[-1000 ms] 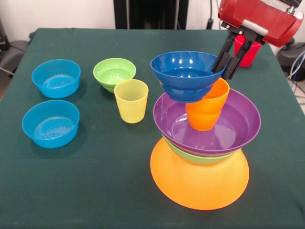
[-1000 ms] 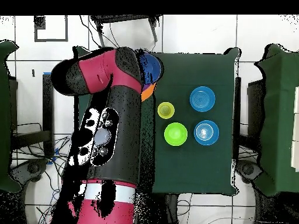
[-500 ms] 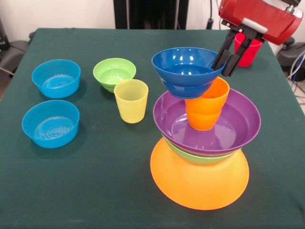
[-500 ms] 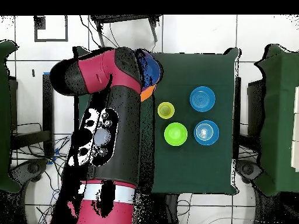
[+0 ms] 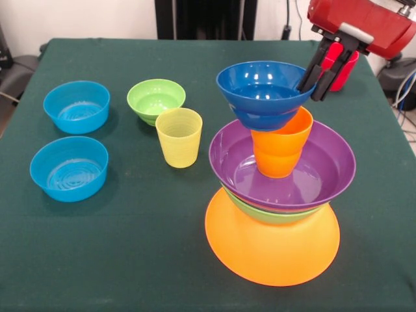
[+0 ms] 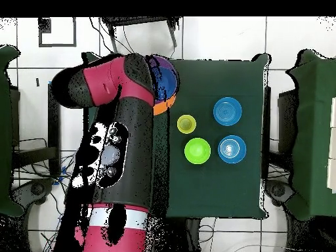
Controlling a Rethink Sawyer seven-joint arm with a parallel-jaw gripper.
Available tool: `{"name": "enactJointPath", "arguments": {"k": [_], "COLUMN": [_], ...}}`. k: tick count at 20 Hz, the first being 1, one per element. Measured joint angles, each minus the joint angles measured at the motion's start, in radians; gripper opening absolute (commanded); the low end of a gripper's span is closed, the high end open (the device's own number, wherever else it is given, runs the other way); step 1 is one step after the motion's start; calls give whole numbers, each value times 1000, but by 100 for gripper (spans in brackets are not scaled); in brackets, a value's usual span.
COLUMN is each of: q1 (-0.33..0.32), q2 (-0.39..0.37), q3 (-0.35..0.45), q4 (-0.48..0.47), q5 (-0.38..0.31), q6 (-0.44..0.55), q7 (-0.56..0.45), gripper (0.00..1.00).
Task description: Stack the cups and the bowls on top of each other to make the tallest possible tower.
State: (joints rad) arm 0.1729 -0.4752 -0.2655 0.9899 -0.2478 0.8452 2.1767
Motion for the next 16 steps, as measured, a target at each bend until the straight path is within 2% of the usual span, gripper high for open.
{"name": "enactJointPath", "arguments": {"k": [16], "q1": [9], "q2": [-1], "q3": [1], "q4": [36], "q5": [47], "q6": [34], "q7": [0], "gripper": [0]}}
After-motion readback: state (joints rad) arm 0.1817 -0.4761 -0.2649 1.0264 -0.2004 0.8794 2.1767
